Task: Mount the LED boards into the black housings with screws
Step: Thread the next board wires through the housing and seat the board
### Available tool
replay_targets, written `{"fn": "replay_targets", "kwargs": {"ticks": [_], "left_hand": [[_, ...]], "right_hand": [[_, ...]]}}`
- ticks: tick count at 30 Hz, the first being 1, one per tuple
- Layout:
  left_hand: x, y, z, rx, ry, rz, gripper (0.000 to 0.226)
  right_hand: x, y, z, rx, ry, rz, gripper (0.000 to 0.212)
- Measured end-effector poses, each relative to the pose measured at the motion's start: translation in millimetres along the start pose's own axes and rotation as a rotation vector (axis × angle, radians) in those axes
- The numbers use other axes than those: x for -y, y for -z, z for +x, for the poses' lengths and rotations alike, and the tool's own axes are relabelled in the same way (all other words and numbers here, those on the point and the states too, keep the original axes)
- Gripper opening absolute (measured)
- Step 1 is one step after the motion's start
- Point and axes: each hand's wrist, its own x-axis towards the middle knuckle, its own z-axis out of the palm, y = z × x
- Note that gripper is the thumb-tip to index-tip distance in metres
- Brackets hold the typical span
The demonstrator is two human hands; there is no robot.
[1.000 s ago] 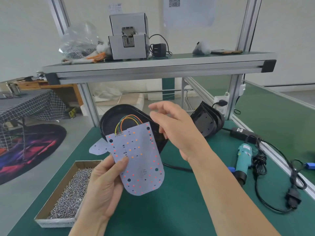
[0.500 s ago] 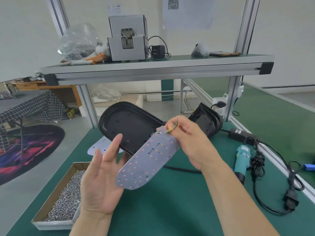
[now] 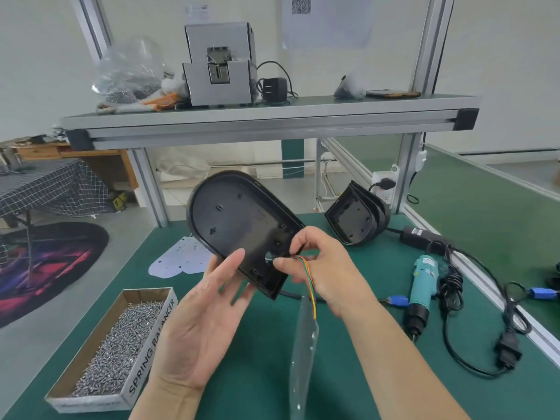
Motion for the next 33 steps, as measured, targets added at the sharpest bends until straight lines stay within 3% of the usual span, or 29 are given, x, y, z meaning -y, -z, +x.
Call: {"fn": "replay_targets", "kwargs": {"ticks": [4,9,12,15,18,20,24,28,33], "left_hand": [[2,3,-1,0.085,0.03,-0.101,0.04],[-10,14,-1,0.018,0.121,-0.267,0.026],[-51,18,15,-0.156,0.166,0.058,0.056],[-96,-6,43,0.046,0.3,0.478,0.08],[-94,-52,61,0.16,0.31,1.044,0.07],[-73,-70,69,0.125,0.175,1.211,0.054],[-48,-72,68,-0.201,0.03,1.049,0.051],[-28,-70,63,-0.28,0.023,0.938,0.046],[-13,-62,54,-0.32,-0.022,0.897,0.046]], "right_hand": [[-2,2,0,0.023,0.115,-0.124,0.031],[1,5,4,-0.109,0.263,-0.271,0.023],[9,11,8,-0.116,0.376,-0.387,0.021],[17,12,15,-0.099,0.465,-0.514,0.019],[22,-1,20,-0.111,0.529,-0.467,0.018],[21,-11,22,-0.158,0.608,-0.442,0.018],[8,-18,23,-0.279,0.781,-0.565,0.029],[-5,-15,24,-0.559,0.913,-0.82,0.021],[-11,-11,27,-0.526,0.942,-0.748,0.024]]}}
